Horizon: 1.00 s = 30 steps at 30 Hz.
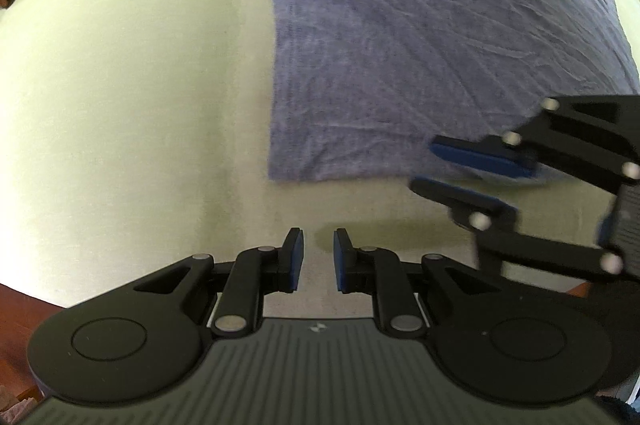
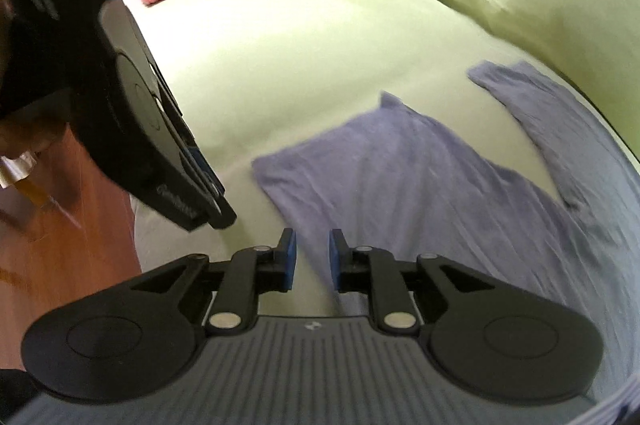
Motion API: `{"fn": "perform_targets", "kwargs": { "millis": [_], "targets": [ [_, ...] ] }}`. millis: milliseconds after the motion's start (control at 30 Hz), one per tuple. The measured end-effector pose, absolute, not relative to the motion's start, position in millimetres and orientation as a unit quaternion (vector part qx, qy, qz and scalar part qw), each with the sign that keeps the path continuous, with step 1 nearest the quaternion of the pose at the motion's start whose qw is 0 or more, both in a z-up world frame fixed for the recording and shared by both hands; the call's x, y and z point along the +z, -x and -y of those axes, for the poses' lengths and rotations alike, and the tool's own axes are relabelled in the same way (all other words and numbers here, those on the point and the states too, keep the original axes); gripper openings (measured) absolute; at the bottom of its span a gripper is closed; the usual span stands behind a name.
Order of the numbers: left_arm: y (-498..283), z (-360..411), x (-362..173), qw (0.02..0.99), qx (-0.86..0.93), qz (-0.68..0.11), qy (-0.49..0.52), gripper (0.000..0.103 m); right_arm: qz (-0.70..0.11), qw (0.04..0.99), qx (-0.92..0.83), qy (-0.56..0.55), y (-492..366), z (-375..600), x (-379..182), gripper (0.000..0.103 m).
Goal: Fold clothes
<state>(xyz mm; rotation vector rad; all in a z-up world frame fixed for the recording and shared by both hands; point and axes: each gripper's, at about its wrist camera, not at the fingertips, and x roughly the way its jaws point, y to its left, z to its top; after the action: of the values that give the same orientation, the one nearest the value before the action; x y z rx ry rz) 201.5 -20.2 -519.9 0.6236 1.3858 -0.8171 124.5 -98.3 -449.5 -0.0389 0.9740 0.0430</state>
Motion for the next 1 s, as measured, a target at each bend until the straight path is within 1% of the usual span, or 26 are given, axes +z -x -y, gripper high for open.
{"fn": "perform_targets", "kwargs": {
  "millis": [33,100,133,333,433,500,567,600,733,800,833,867,1000],
  "targets": [
    [-203,16,-521,0.651,-0.359,-0.610,-0.274,0.018,-0.472,0.881,0.017,0.015,-127,98,-453,0.014],
    [-209,4,-524,0.652,-0.357,-0.611,-0.272,0.018,-0.478,0.878,0.010,-0.001,-134,100,-460,0.003],
    [-211,-1,-526,0.652,-0.357,-0.612,-0.271,0.018,-0.478,0.879,0.010,-0.004,-135,100,-460,0.000],
    [-230,-38,-535,0.653,-0.353,-0.614,-0.268,0.018,-0.486,0.873,0.029,-0.005,-137,83,-462,0.000],
    [-238,-53,-538,0.653,-0.353,-0.614,-0.269,0.018,-0.491,0.871,0.029,-0.002,-140,79,-460,0.007],
    [-244,-65,-540,0.653,-0.353,-0.614,-0.268,0.018,-0.479,0.877,0.020,-0.008,-142,79,-450,0.008],
    [-249,-75,-543,0.653,-0.353,-0.614,-0.268,0.018,-0.471,0.882,0.016,-0.011,-149,79,-446,0.012],
    [-252,-82,-545,0.653,-0.353,-0.614,-0.267,0.018,-0.467,0.884,0.015,-0.011,-153,78,-444,0.012],
    [-262,-102,-551,0.654,-0.353,-0.614,-0.265,0.018,-0.472,0.881,0.032,0.010,-171,69,-455,0.012],
    [-268,-119,-556,0.654,-0.352,-0.616,-0.263,0.018,-0.489,0.872,0.029,0.024,-179,64,-469,0.011],
    [-270,-125,-558,0.654,-0.351,-0.616,-0.262,0.018,-0.485,0.874,0.029,0.022,-179,64,-470,0.002],
    [-272,-130,-559,0.654,-0.351,-0.617,-0.261,0.018,-0.481,0.876,0.027,0.014,-180,64,-469,0.000],
    [-284,-162,-569,0.653,-0.346,-0.623,-0.258,0.018,-0.473,0.880,0.049,-0.001,-180,55,-466,0.000]
  ]
}}
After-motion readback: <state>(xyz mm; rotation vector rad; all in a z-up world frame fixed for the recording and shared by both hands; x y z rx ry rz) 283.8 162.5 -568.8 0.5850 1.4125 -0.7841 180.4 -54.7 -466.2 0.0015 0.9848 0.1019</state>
